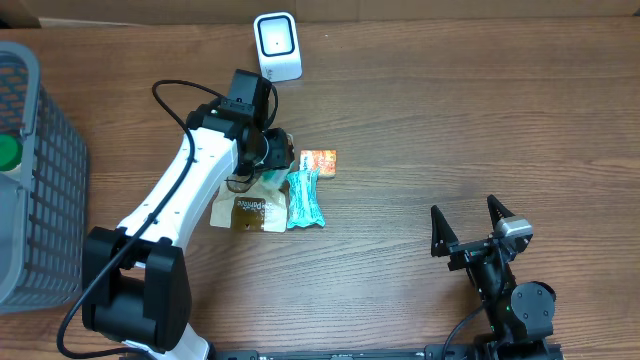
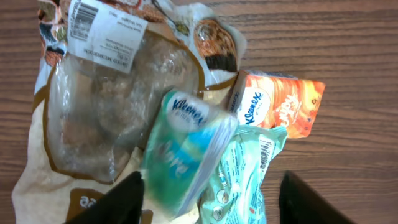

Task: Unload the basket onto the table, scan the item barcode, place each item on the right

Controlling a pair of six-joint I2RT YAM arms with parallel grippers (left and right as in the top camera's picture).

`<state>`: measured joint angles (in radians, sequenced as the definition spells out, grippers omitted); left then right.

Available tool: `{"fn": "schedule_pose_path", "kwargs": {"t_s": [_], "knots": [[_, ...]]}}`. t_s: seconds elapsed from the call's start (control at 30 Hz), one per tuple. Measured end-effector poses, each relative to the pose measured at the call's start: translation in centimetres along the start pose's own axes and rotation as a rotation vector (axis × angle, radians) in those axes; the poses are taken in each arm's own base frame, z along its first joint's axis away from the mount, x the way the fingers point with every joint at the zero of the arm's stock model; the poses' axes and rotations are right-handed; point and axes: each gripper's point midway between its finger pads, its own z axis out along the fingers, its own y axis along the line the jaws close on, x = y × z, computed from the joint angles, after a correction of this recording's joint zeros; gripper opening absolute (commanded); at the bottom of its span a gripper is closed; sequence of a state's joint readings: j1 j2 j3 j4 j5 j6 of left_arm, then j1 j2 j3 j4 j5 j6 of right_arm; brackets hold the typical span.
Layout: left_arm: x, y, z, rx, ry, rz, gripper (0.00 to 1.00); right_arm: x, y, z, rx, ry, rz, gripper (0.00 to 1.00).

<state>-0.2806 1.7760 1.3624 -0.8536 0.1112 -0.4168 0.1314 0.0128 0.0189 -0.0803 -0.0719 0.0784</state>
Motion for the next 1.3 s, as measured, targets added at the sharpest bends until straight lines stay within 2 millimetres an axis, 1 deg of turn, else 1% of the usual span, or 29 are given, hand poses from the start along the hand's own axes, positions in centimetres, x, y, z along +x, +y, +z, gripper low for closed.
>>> {"fn": "schedule_pose_path", "kwargs": {"t_s": [0.1,0.17,0.2,0.27,0.3,0.37,0.4,0.43,0.5,0.57,0.63,0.67,0.73,0.8,0.87,0.93,1.0,1.03,1.1,1.2,1.3], "knots": [[0.2,0.5,-0.5,-0.023,0.017,-0.013,0.6,0.0,0.0,0.0,0.001,0.0,0.0,1.0],[-0.2,0.9,-1.7,-0.04,0.021,-0.025,0.62,0.0,0.0,0.0,0.001,0.0,0.0,1.0],[-0.9,1.1,-2.6,-0.045,0.007,-0.033,0.63,0.0,0.0,0.0,0.0,0.0,0.0,1.0],[-2.8,1.7,-5.3,-0.042,-0.045,-0.056,0.67,0.0,0.0,0.0,0.0,0.0,0.0,1.0],[-3.9,2.2,-7.1,-0.039,-0.083,-0.074,0.7,0.0,0.0,0.0,0.0,0.0,0.0,1.0],[-6.5,3.8,-11.9,-0.03,-0.197,-0.118,0.75,0.0,0.0,0.0,0.0,-0.001,0.0,1.0],[-8.0,5.5,-15.6,-0.03,-0.287,-0.159,0.77,0.0,0.0,0.0,0.0,0.0,0.0,1.0],[-8.5,6.2,-17.0,-0.032,-0.324,-0.172,0.79,0.0,0.0,0.0,0.0,0.0,0.0,1.0],[-9.4,9.5,-22.1,-0.053,-0.442,-0.252,0.85,0.0,0.0,0.0,0.0,0.0,0.0,1.0],[-9.5,13.4,-26.5,-0.093,-0.554,-0.339,0.94,0.0,0.0,0.0,0.001,0.0,0.0,1.0],[-8.8,17.8,-29.8,-0.153,-0.637,-0.439,1.0,0.0,0.0,0.0,0.0,0.0,0.0,1.0],[-8.2,20.0,-31.0,-0.188,-0.663,-0.489,1.0,0.0,0.0,0.0,0.001,0.0,0.0,1.0],[-7.0,24.1,-32.4,-0.249,-0.691,-0.588,1.0,0.0,0.0,0.0,0.001,0.0,0.0,1.0],[-5.9,27.9,-33.0,-0.302,-0.705,-0.678,1.0,0.0,0.0,0.0,0.0,0.0,0.0,1.0],[-5.2,31.5,-33.0,-0.342,-0.711,-0.751,1.0,0.0,0.0,0.0,0.0,0.0,0.0,1.0],[-4.7,34.5,-32.3,-0.372,-0.701,-0.804,0.99,0.0,0.0,0.0,0.001,0.0,0.0,1.0],[-4.8,37.2,-31.0,-0.396,-0.684,-0.824,0.99,0.0,0.0,0.0,0.001,0.0,0.0,1.0],[-4.9,38.3,-30.0,-0.404,-0.665,-0.821,0.98,0.0,0.0,0.0,0.0,0.0,0.0,1.0],[-5.2,40.2,-27.3,-0.413,-0.597,-0.798,0.98,0.0,0.0,0.0,0.0,0.0,0.0,1.0],[-5.2,42.2,-22.6,-0.41,-0.473,-0.766,0.99,0.0,0.0,0.0,0.0,0.0,0.0,1.0],[-5.4,43.9,-19.0,-0.407,-0.402,-0.744,1.0,0.0,0.0,0.0,0.001,0.0,0.0,1.0]]}}
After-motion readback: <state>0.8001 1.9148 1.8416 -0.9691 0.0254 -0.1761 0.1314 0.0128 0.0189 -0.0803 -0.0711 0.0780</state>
